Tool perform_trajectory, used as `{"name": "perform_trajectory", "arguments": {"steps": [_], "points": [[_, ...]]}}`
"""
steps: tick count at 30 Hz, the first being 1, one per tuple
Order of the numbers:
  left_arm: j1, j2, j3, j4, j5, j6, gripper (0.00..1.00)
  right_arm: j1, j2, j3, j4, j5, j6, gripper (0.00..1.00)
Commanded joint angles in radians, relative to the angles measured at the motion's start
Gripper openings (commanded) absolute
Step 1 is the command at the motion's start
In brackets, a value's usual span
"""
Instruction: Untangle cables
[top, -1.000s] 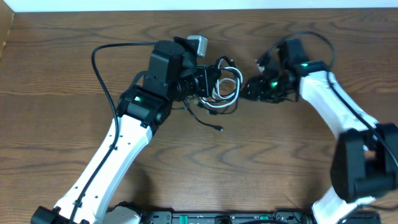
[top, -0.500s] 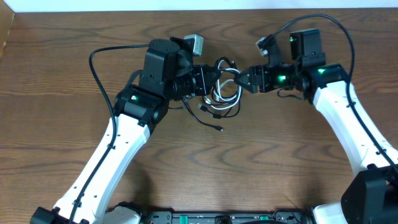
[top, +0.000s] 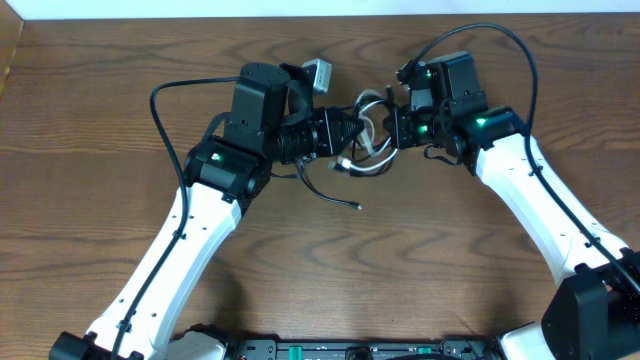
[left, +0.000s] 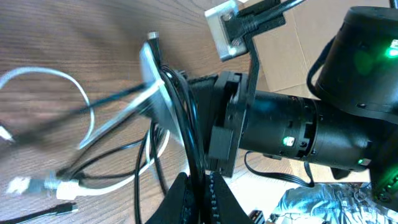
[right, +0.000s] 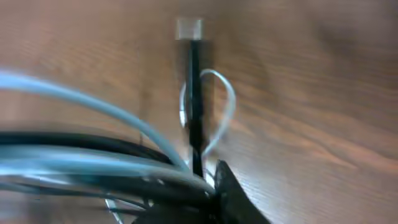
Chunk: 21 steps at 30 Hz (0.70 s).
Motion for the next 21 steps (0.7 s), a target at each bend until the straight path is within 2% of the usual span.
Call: {"name": "perform_trajectory", "arguments": {"steps": [1,6,9,11,14,21], "points": [[0.019,-0.006,0.006,-0.015,-0.016,0.0,0.07,-0.025,-0.001,0.006,-0.02,0.167,0.146,0.01],[0.026,-0.006,0.006,-0.115,-0.291,0.019,0.08,-0.024,-0.064,0.006,-0.051,0.105,0.068,0.01],[0.026,-0.006,0.006,-0.14,-0.393,0.048,0.07,-0.024,-0.104,0.006,-0.056,-0.094,-0.054,0.01],[0.026,-0.005,0.006,-0.147,-0.46,0.061,0.07,-0.024,-0.131,0.006,-0.074,-0.292,-0.138,0.01],[0.026,0.006,0.006,-0.157,-0.509,0.071,0.07,-0.032,-0.15,0.006,-0.088,-0.454,-0.189,0.01],[0.026,0.097,0.006,-0.202,-0.5,0.09,0.08,-0.11,-0.163,0.006,-0.019,-0.863,-0.243,0.01]]}}
